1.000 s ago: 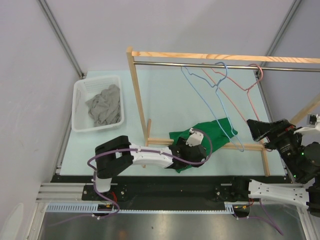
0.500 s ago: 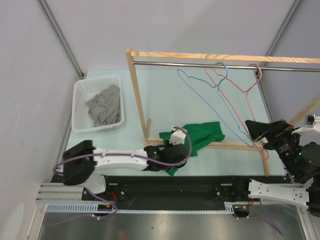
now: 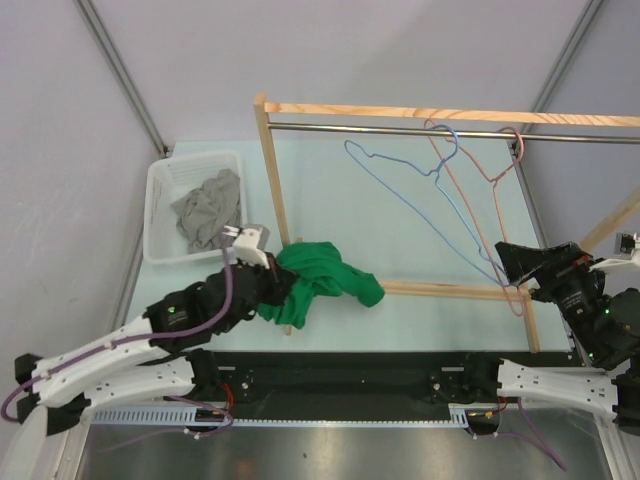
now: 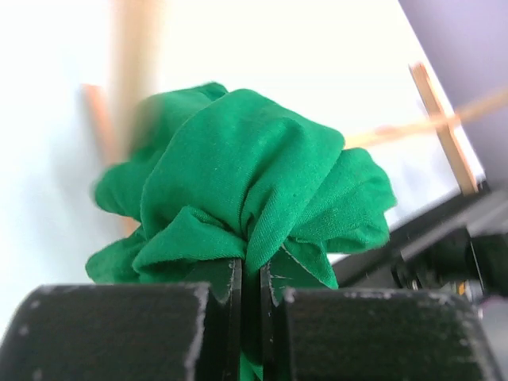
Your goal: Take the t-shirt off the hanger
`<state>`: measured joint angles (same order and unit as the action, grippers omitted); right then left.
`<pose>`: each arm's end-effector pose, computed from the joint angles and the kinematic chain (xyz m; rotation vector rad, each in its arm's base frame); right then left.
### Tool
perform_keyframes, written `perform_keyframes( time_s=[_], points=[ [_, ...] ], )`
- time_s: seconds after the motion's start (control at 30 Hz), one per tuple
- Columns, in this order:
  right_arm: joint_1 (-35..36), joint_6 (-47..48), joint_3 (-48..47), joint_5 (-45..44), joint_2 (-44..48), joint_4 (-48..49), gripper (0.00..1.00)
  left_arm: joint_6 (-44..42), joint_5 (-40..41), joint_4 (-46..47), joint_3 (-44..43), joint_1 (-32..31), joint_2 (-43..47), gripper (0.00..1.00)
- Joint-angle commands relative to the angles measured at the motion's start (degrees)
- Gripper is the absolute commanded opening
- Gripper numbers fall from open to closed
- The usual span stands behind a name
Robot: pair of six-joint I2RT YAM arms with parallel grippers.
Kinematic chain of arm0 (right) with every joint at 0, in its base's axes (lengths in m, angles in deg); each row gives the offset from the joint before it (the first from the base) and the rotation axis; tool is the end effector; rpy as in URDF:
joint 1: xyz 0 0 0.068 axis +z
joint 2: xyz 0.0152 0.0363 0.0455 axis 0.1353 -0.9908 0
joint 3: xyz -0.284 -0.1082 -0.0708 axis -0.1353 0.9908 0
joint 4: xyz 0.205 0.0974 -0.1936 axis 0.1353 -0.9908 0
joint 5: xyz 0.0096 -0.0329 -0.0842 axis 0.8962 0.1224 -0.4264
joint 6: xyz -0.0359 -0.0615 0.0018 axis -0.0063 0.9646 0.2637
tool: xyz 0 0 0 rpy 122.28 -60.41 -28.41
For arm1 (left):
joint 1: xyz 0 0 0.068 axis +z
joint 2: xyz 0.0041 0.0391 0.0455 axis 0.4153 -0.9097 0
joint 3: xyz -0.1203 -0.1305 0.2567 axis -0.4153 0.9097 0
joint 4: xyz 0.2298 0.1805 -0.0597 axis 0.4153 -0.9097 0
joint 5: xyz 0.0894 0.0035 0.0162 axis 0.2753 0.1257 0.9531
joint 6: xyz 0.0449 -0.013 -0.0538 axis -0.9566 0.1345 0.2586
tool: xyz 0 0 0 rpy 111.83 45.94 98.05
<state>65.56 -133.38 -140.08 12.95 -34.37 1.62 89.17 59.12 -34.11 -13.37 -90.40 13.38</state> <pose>0.0389 -0.0474 0.4686 0.3512 1.6448 0.6649 0.1050 -0.1676 0.3467 0.1772 2.0125 -0.6954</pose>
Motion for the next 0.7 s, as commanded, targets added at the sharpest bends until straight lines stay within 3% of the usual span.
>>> perform_keyframes(
  time_s=[0.0,0.2,0.43,0.67],
  points=[
    [0.31,-1.12,0.00,-1.78,-0.27,0.18,1.00,-2.35,-0.39,-7.05,-1.64,5.39,4.54,0.00],
    [0.22,-0.86,-0.26,-1.69,-1.15,0.44,1.00,-5.69,-2.76,-13.56,-6.73,18.03,1.65,0.00],
    [0.22,-0.60,-1.41,-1.16,-1.24,0.35,1.00,-10.97,-8.81,-15.06,-13.15,42.53,2.88,0.00],
    [0.22,-0.42,-1.32,-0.99,-2.38,0.27,1.00,-12.11,-16.72,-14.88,-23.60,58.73,-2.74,0.00]
  ],
)
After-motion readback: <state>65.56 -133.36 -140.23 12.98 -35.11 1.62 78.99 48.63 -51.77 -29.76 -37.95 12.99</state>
